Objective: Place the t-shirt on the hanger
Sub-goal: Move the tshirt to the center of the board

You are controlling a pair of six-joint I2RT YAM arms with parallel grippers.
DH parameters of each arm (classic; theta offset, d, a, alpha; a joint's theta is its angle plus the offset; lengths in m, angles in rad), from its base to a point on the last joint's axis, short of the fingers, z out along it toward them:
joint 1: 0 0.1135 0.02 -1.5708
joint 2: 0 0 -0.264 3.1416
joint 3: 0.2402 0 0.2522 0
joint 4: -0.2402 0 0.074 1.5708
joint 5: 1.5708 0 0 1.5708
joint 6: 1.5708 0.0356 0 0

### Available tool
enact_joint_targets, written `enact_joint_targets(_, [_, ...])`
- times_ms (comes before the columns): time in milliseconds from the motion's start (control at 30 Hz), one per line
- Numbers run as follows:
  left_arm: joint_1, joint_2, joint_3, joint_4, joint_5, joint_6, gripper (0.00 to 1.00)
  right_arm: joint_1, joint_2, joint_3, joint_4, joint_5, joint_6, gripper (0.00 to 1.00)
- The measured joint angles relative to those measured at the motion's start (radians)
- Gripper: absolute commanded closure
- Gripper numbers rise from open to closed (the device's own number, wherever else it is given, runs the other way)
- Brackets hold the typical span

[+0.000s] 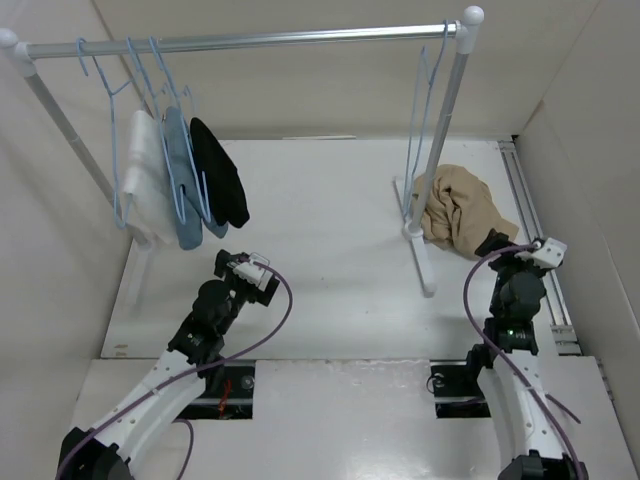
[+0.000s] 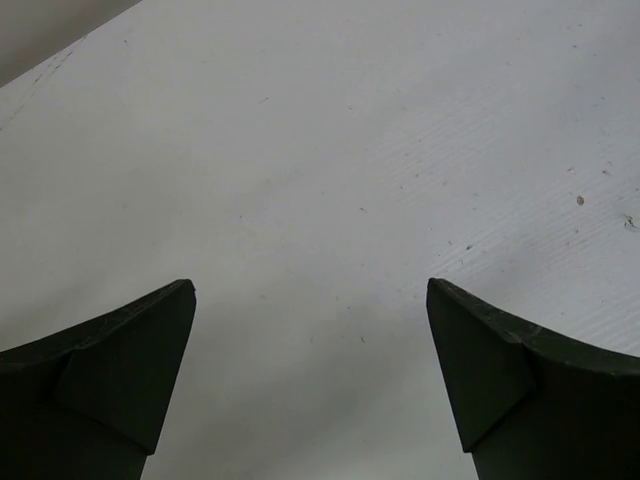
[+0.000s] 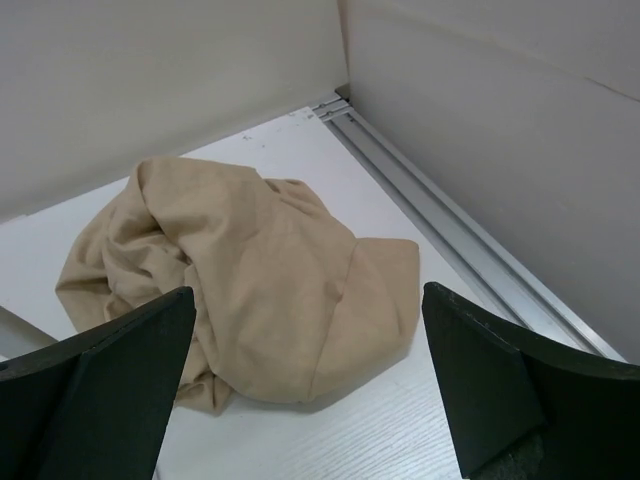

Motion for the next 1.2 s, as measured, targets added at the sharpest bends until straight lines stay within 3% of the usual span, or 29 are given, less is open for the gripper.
enact_joint_targets(133, [0.0,0.001,0.0,0.001,-0.003,-0.005,0.0,0.0,0.064,0.074,-0.057,-0.029,0.004,0.0])
enact_joint_targets(233, [0.0,0.014,0.0,0.008,-0.01,-0.007,0.0,0.0,0.203,0.208,-0.13,-0.062,0.008,0.0])
enact_joint_targets(500, [0.001,0.1,0.064,-0.034,-0.017,-0.014,0.0,-0.084,0.873,0.857,-0.528,-0.217,-0.005,0.0])
enact_joint_targets(667, [0.002,0.135,0.189,-0.079,0.037,-0.012,0.0,-0.093,1.116,0.949,-0.634,-0.284,-0.018,0.0])
enact_joint_targets(833, [0.002,0.135,0.208,-0.11,0.073,0.004,0.0,-0.089,1.321,1.028,-0.712,-0.302,-0.031,0.03])
enact_joint_targets(933, [0.002,0.138,0.208,-0.13,0.076,0.02,0.0,-0.084,1.413,1.076,-0.72,-0.346,-0.064,0.35])
enact_joint_targets(967, [0.002,0.138,0.208,-0.134,0.076,0.024,0.0,-0.083,1.429,1.085,-0.723,-0.372,-0.071,0.58])
enact_joint_targets(1000, [0.002,0.138,0.208,-0.137,0.075,0.028,0.0,-0.081,1.446,1.091,-0.722,-0.388,-0.081,0.66])
enact_joint_targets(1067, [0.002,0.138,0.208,-0.141,0.075,0.034,0.0,-0.076,1.446,1.08,-0.721,-0.425,-0.079,0.97])
enact_joint_targets(1200, [0.002,0.137,0.208,-0.145,0.075,0.043,0.0,-0.074,1.341,0.988,-0.702,-0.42,-0.043,1.0])
